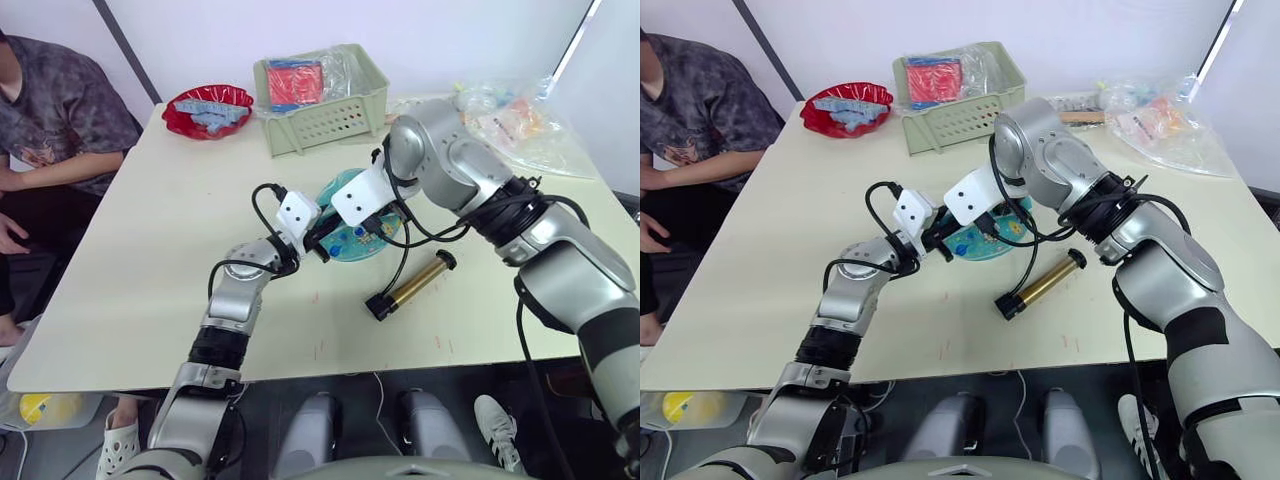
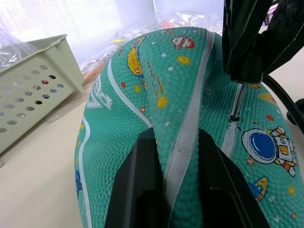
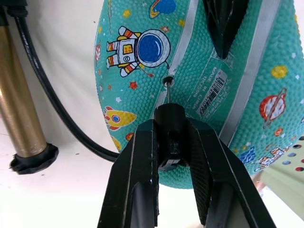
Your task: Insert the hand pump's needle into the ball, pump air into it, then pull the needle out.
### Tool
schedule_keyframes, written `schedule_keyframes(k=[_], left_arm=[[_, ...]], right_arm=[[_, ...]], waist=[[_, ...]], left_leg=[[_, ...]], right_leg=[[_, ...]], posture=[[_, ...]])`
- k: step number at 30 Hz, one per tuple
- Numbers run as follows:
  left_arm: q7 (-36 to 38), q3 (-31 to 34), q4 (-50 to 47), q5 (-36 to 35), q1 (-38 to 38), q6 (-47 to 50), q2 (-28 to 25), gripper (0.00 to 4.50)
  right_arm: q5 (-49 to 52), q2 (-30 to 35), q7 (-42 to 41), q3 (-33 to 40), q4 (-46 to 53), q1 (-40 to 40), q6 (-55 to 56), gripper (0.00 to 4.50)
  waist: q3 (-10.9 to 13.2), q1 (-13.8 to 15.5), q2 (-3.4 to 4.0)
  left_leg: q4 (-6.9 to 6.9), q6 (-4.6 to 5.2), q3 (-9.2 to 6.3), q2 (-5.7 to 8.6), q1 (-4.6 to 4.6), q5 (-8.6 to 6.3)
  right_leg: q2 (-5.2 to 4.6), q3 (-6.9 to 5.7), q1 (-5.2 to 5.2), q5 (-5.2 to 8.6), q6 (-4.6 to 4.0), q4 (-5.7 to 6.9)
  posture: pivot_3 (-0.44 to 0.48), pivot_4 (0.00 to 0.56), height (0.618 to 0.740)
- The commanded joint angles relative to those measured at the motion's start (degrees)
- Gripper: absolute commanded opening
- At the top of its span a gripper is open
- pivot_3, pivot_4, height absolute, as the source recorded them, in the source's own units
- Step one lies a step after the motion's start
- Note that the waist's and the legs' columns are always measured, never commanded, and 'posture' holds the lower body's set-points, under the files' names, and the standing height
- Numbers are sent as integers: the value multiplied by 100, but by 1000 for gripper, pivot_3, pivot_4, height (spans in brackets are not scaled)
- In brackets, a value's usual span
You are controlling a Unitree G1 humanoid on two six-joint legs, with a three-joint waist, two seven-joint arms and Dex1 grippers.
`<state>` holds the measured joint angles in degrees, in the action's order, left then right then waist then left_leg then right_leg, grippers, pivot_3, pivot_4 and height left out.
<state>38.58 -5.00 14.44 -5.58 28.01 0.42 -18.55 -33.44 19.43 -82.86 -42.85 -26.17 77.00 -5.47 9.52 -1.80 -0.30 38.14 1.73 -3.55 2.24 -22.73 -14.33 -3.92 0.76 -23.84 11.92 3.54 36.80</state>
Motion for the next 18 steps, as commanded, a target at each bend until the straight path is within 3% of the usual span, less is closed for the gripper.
schedule_keyframes(k=[1, 9, 18], left_arm=[[458, -556, -128, 65, -115, 130, 142, 332], [415, -526, -159, 47, -124, 100, 152, 332], [413, -481, -167, 43, -160, 58, 190, 332]], right_arm=[[186, -503, 345, 26, 61, -154, 280, 369], [99, -823, 629, 225, -417, -251, 389, 369], [105, -1083, 618, 447, -728, -359, 362, 369]], waist=[[-7, -18, -1], [-48, -61, -7], [-86, -64, -30]], left_leg=[[-1, 0, 0, 0, 1, 0], [-13, 7, 1, -10, 20, -5], [-79, 6, 6, -21, 99, -4]], right_leg=[[0, 0, 0, 1, -1, 0], [3, 2, 8, 4, -7, 0], [16, 18, 41, 17, -29, 1]], posture=[[0, 150, 738], [0, 150, 738], [0, 150, 738]])
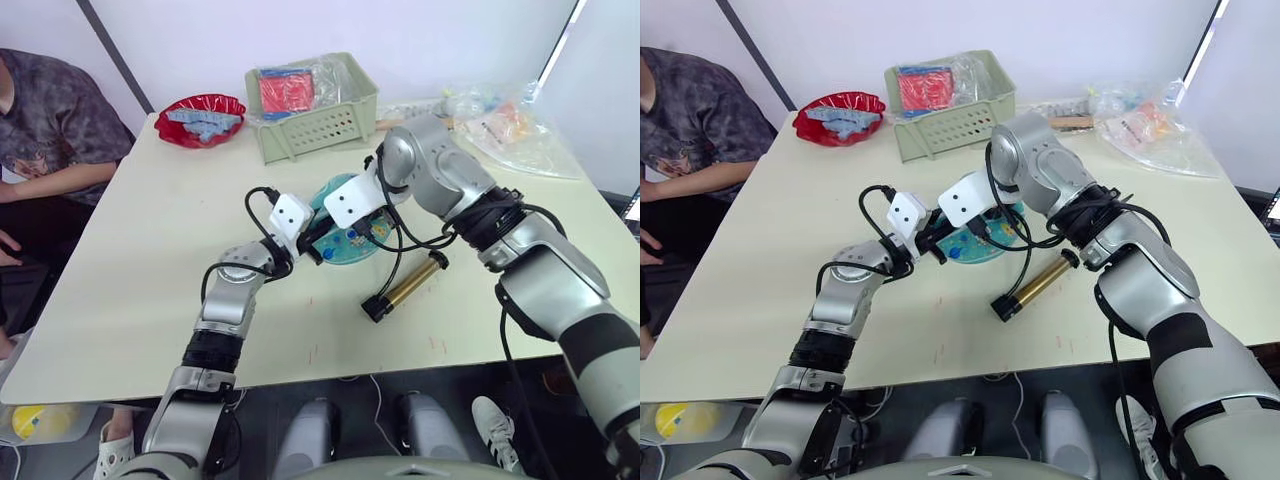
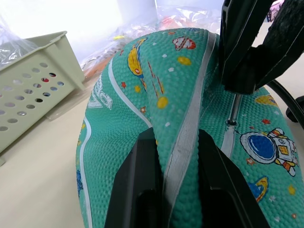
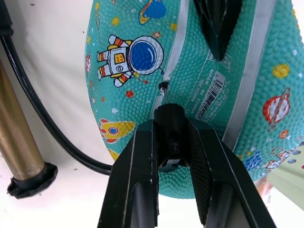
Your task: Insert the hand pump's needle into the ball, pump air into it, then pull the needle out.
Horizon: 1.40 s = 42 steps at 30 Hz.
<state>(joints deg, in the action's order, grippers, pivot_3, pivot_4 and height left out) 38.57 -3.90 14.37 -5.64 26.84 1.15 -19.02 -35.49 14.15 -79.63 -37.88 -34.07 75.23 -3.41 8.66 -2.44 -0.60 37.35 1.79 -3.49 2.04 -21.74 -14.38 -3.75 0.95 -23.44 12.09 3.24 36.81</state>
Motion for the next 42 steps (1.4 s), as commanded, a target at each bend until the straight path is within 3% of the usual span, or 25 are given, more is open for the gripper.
schedule_keyframes(k=[1, 21, 30, 42], left_arm=[[415, -590, -175, 46, -53, -14, 236, 332], [421, -551, -33, 117, -38, -83, 297, 332], [409, -484, 48, 163, -65, -119, 243, 332], [440, -485, 201, 183, -11, -183, 250, 332]], right_arm=[[316, -578, 269, -34, 61, -202, 136, 369], [467, -1004, 556, 423, -287, -391, 339, 369], [542, -646, 267, 770, -397, -197, 338, 369], [718, -672, 184, 1025, -362, -193, 42, 369]], waist=[[-3, 0, -1], [-31, -26, -7], [-37, -23, -6], [-36, -11, -4]], left_leg=[[0, 0, 0, -1, 0, 0], [-10, -10, 2, -21, 9, -3], [-12, -12, 1, -23, 10, -3], [-14, -13, 0, -22, 1, -3]], right_leg=[[1, -1, 0, 0, 0, 0], [19, 2, -1, 5, -11, 0], [20, 1, -1, 6, -15, 1], [19, 0, -3, 6, -16, 1]], posture=[[0, 150, 738], [0, 150, 738], [0, 150, 738], [0, 150, 738]])
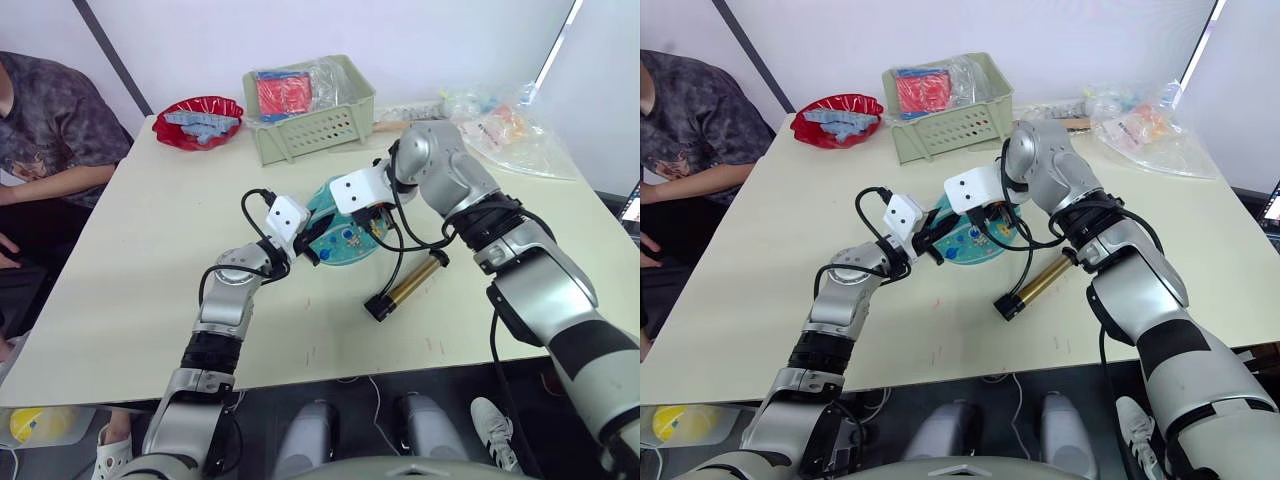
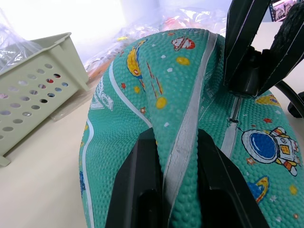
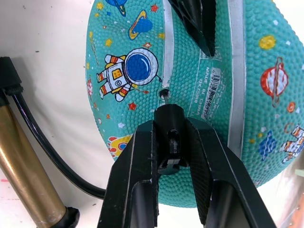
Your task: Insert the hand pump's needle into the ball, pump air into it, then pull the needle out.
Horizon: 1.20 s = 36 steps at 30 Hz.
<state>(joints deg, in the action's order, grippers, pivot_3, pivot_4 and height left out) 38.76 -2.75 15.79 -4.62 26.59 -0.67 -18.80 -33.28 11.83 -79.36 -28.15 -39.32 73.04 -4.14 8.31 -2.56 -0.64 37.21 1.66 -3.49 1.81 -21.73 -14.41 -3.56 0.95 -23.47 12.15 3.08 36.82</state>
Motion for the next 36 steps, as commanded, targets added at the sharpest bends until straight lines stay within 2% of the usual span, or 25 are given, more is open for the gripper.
schedule_keyframes(k=[1, 11, 21, 22, 23, 26, 27, 28, 30, 36], left_arm=[[424, -601, 77, 85, 22, -9, 229, 332], [428, -596, 255, 126, 82, -112, 230, 332], [445, -574, 330, 164, 36, -159, 254, 332], [449, -571, 344, 168, 42, -164, 257, 330], [453, -568, 355, 171, 48, -168, 262, 330], [475, -561, 423, 178, 85, -189, 272, 330], [482, -558, 449, 179, 100, -195, 270, 330], [487, -558, 466, 181, 110, -200, 267, 330], [492, -558, 498, 183, 126, -211, 266, 330], [477, -538, 527, 190, 131, -221, 259, 330]], right_arm=[[495, -434, 171, 49, 142, 32, 129, 369], [546, -262, 90, 111, 184, 49, 235, 369], [915, 244, -256, 240, 508, 84, 16, 369], [944, 260, -262, 238, 521, 86, -3, 1373], [981, 278, -266, 229, 535, 88, -17, 1626], [1107, 337, -284, 242, 609, 79, -112, 3025], [1147, 356, -305, 258, 625, 81, -143, 3214], [1172, 390, -313, 257, 642, 88, -128, 3859], [1215, 447, -341, 247, 669, 102, -130, 4405], [1594, 762, -711, 386, 1039, 100, -496, 4458]], waist=[[0, 1, 0], [0, 14, 0], [15, 55, 15], [17, 55, 18], [21, 61, 25], [28, 95, 27], [29, 95, 28], [32, 95, 28], [41, 99, 28], [62, 169, 41]], left_leg=[[0, 0, 0, 0, 0, 0], [0, -1, -1, 1, 0, 1], [1, -2, -4, 6, -20, 1], [0, -2, -5, 7, -23, 1], [0, -2, -5, 7, -24, 1], [1, -2, -11, 9, -28, 2], [1, -2, -10, 11, -29, 2], [1, -2, -10, 12, -30, 2], [1, -2, -11, 12, -32, 1], [2, -3, -13, 12, -33, 2]], right_leg=[[0, 0, 0, 0, 0, 0], [-1, -1, 1, 0, 0, 0], [-8, -5, -13, 0, 0, -3], [-8, -5, -15, 0, 1, -4], [-9, -5, -15, 0, 1, -5], [-11, -12, -15, 0, 1, -6], [-12, -11, -15, 0, 1, -9], [-12, -11, -16, 0, 1, -9], [-13, -12, -17, 0, 2, -9], [-12, -14, -18, 0, 2, -8]], posture=[[0, 150, 738], [0, 150, 738], [0, 150, 738], [0, 150, 738], [0, 150, 738], [0, 150, 738], [0, 150, 738], [0, 150, 738], [0, 150, 738], [0, 150, 738]])
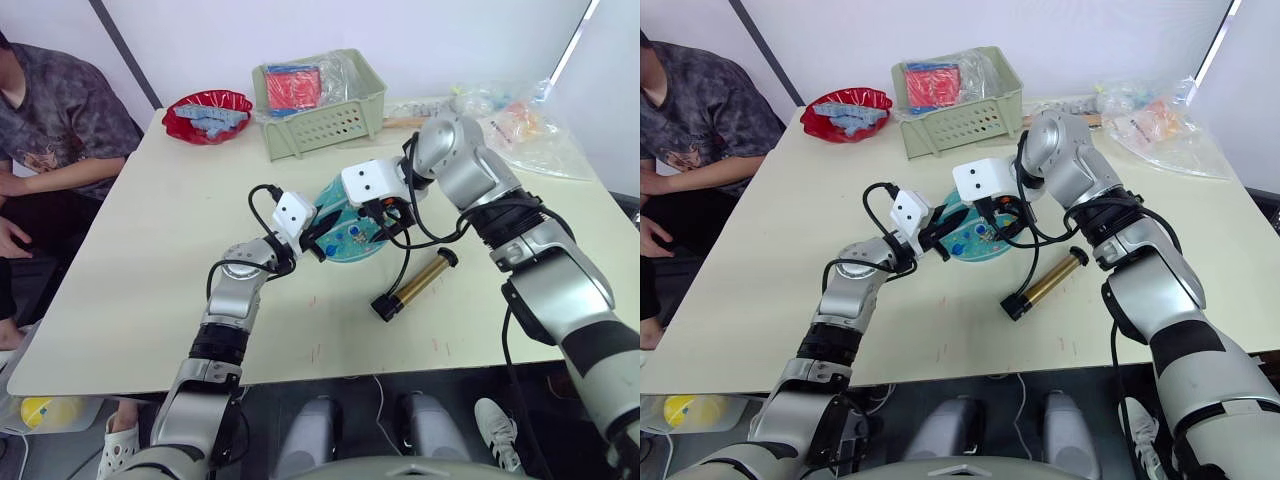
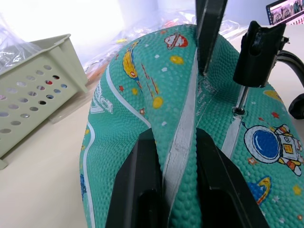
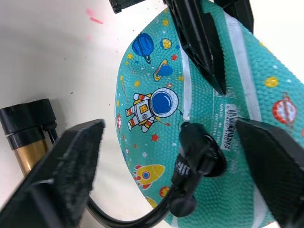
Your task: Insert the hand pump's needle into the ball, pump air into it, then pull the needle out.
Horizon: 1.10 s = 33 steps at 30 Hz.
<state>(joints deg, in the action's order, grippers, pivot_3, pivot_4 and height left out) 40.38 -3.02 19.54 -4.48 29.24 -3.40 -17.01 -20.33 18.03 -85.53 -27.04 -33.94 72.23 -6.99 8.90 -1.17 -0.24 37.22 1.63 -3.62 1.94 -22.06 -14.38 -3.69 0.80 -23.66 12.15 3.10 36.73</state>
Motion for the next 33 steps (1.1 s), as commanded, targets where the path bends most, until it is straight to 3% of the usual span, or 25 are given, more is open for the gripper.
schedule_keyframes(k=[1, 4, 9, 19, 22, 25, 33], left_arm=[[314, -508, 152, 178, -135, 51, 79, 330], [308, -507, 128, 182, -153, 49, 87, 330], [294, -515, 55, 162, -198, 53, 72, 330], [286, -515, 118, 146, -111, 60, 40, 330], [278, -511, 140, 148, -91, 59, 38, 330], [263, -505, 170, 151, -67, 58, 44, 330], [262, -500, 141, 147, -87, 62, 24, 330]], right_arm=[[343, 180, -110, 269, 546, 176, -262, 4458], [480, 287, -125, 342, 688, 158, -678, 4458], [784, 448, -142, 568, 1069, 183, -2401, 4458], [1198, 852, -151, 421, 1641, -77, -3290, 4458], [1269, 912, -78, 355, 1799, -205, -3383, 3627], [1256, 936, 134, 283, 1817, -294, -3301, 2085], [1263, 955, 445, 143, 1739, -360, -3184, 2085]], waist=[[2, 32, 0], [4, 45, 2], [3, 92, 1], [3, 97, 1], [3, 100, 1], [3, 100, 1], [3, 99, 1]], left_leg=[[0, 0, 0, 0, -3, 0], [0, 0, 1, 0, -6, 0], [1, 0, -8, 3, -15, 0], [5, 0, -18, 8, -40, 0], [11, -1, -26, 9, -51, 1], [11, -1, -29, 13, -53, 1], [12, -2, -34, 17, -53, 2]], right_leg=[[0, -1, -1, 0, 0, -1], [-1, -1, -3, 0, 0, -3], [-8, -9, -5, 0, 0, -7], [-14, -24, -19, 0, 1, -15], [-16, -32, -23, 0, 1, -16], [-21, -36, -23, 0, 2, -16], [-22, -42, -23, -1, 2, -16]], posture=[[0, 150, 738], [0, 150, 738], [0, 150, 738], [0, 150, 738], [0, 150, 738], [0, 150, 738], [0, 150, 738]])
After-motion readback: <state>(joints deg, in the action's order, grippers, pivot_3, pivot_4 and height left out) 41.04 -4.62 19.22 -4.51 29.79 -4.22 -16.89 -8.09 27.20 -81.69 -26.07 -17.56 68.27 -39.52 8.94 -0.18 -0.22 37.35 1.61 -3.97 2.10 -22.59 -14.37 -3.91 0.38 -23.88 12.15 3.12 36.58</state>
